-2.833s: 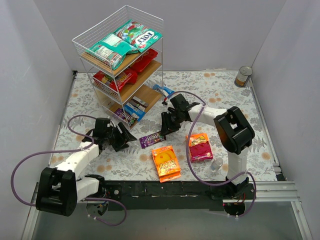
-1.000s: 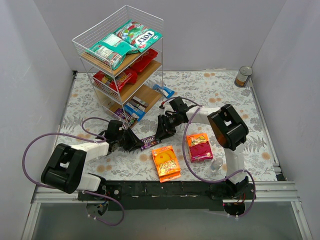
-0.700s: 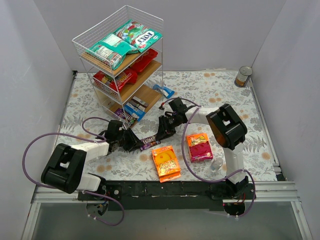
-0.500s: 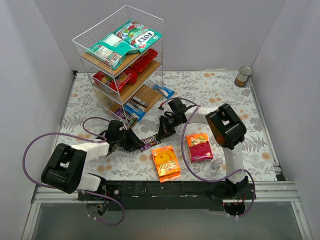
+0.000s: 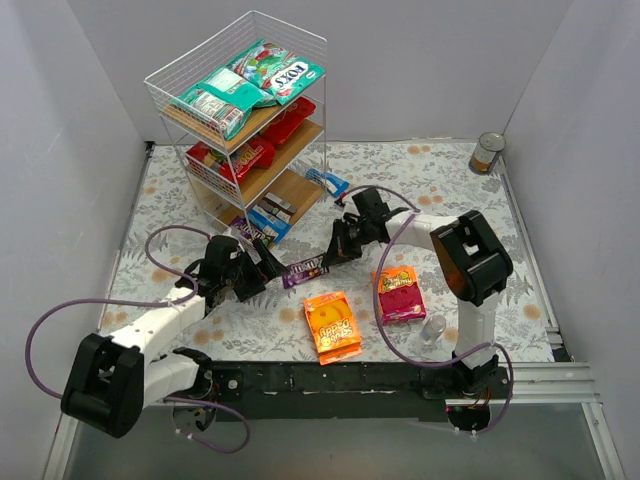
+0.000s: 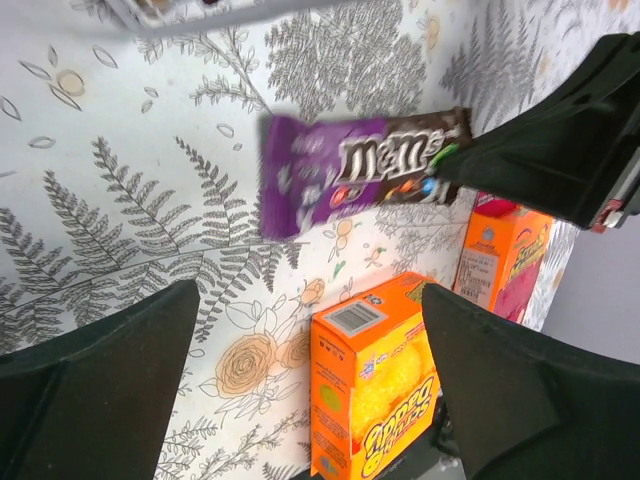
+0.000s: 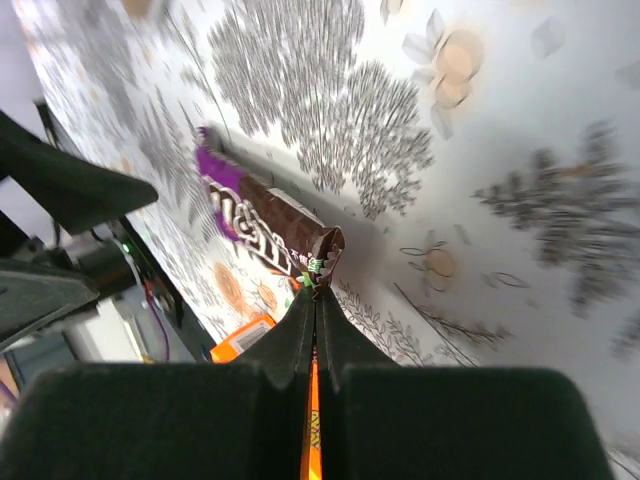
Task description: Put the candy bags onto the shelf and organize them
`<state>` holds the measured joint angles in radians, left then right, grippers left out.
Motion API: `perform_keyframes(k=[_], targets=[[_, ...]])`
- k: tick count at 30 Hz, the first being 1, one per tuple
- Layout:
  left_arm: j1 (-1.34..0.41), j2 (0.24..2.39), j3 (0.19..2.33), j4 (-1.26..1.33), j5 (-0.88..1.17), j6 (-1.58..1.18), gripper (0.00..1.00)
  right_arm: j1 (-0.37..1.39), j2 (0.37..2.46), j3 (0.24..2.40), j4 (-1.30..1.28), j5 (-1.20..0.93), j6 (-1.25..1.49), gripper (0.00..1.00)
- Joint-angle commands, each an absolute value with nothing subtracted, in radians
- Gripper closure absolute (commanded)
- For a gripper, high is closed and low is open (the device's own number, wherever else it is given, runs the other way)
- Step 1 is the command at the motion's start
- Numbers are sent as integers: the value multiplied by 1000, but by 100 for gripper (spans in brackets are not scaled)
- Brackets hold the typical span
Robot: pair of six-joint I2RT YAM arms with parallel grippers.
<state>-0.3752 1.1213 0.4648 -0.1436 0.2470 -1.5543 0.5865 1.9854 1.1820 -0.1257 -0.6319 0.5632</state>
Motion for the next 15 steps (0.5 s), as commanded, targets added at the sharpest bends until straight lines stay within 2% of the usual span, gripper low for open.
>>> perform_keyframes(k=[1, 8, 15], targets=[[-377, 1023, 517, -258, 120, -1526, 2, 517, 1873, 1210, -22, -606, 632, 99], [-377, 922, 558, -391, 12, -1497, 2, 445, 1841, 1288, 165, -591, 790, 99], [-377, 668, 574, -419, -156, -1467, 2, 442, 2009, 1462, 368, -559, 998, 99]])
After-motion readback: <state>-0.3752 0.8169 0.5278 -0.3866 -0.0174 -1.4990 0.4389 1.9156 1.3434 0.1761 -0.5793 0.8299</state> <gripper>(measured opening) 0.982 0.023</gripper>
